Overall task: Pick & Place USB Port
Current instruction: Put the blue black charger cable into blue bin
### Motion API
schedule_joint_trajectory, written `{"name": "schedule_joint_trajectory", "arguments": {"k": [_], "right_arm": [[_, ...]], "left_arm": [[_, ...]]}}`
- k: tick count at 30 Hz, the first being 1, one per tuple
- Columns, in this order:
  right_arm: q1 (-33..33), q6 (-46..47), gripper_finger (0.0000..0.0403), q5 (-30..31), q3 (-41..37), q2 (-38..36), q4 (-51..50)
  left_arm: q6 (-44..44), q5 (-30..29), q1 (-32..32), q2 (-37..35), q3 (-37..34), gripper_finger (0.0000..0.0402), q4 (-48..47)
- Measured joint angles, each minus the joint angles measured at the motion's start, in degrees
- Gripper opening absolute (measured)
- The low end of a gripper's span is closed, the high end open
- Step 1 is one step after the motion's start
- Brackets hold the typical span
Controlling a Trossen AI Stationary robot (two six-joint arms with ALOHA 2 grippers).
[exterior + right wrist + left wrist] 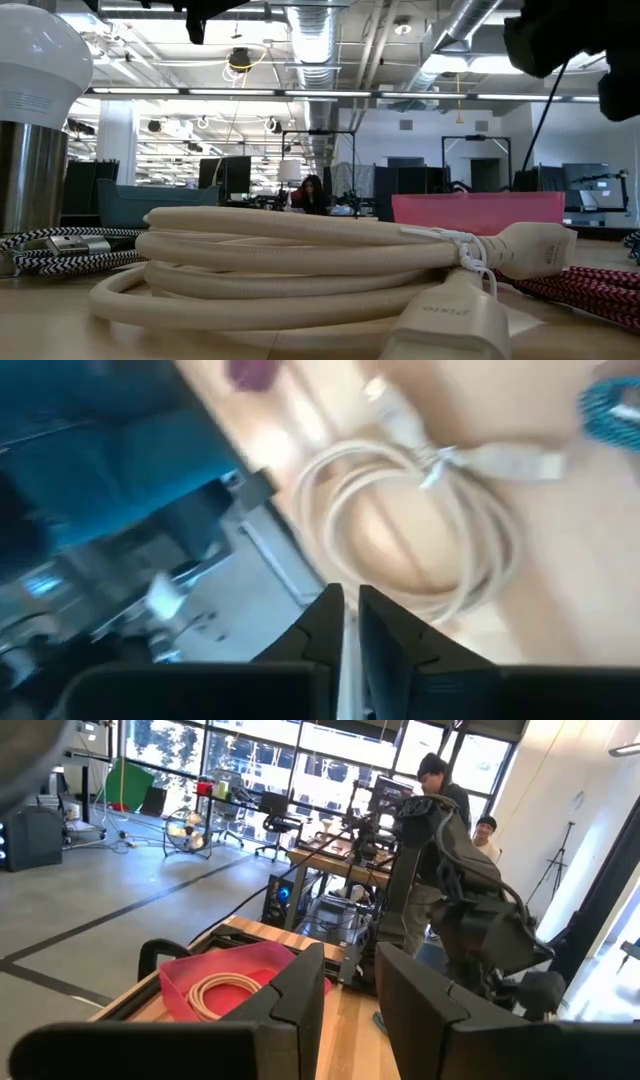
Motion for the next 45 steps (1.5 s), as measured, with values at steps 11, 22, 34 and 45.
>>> {"name": "schedule_joint_trajectory", "arguments": {"k": [11, 22, 34, 45], "right_arm": [[0.1, -6.7, 0.0069, 11.7, 0.0, -0.1, -3.4], [2.4, -16.3, 0.0096, 22.7, 0.0, -0.1, -12.6], [4.0, -25.6, 0.0162, 32.9, 0.0, -0.1, -14.6], [3.9, -23.5, 0.0237, 31.3, -7.3, -0.1, -9.1]], "left_arm": [[0.0, 0.0, 0.0, 0.0, 0.0, 0.0092, 0.0], [0.0, 0.0, 0.0, 0.0, 0.0, 0.0092, -0.2], [0.0, 0.0, 0.0, 0.0, 0.0, 0.0092, -0.9], [0.0, 0.0, 0.0, 0.0, 0.0, 0.0092, -3.3]]}}
